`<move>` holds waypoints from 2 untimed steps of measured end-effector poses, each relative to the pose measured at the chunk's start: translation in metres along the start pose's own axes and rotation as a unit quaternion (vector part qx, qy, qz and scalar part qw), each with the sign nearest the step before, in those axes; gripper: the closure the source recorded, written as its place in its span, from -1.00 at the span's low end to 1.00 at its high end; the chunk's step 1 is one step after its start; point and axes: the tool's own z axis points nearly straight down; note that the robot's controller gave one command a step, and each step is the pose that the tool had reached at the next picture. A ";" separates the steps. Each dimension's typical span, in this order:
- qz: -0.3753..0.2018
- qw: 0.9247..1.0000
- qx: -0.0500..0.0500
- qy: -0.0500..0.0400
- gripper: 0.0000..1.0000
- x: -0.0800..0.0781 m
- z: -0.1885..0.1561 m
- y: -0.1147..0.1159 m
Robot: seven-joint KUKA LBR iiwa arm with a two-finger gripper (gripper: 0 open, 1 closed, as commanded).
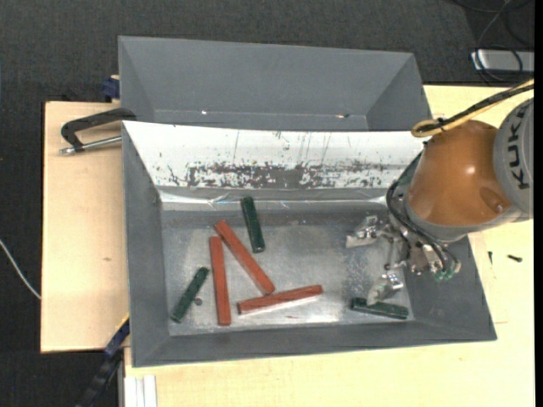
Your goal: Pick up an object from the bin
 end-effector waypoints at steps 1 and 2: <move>0.064 0.998 0.001 0.001 -1.00 0.007 0.034 0.019; -0.062 0.998 0.003 0.000 1.00 -0.020 0.032 0.131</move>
Offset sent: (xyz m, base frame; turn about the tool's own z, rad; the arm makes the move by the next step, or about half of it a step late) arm -0.0089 0.1350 -0.0382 -0.1245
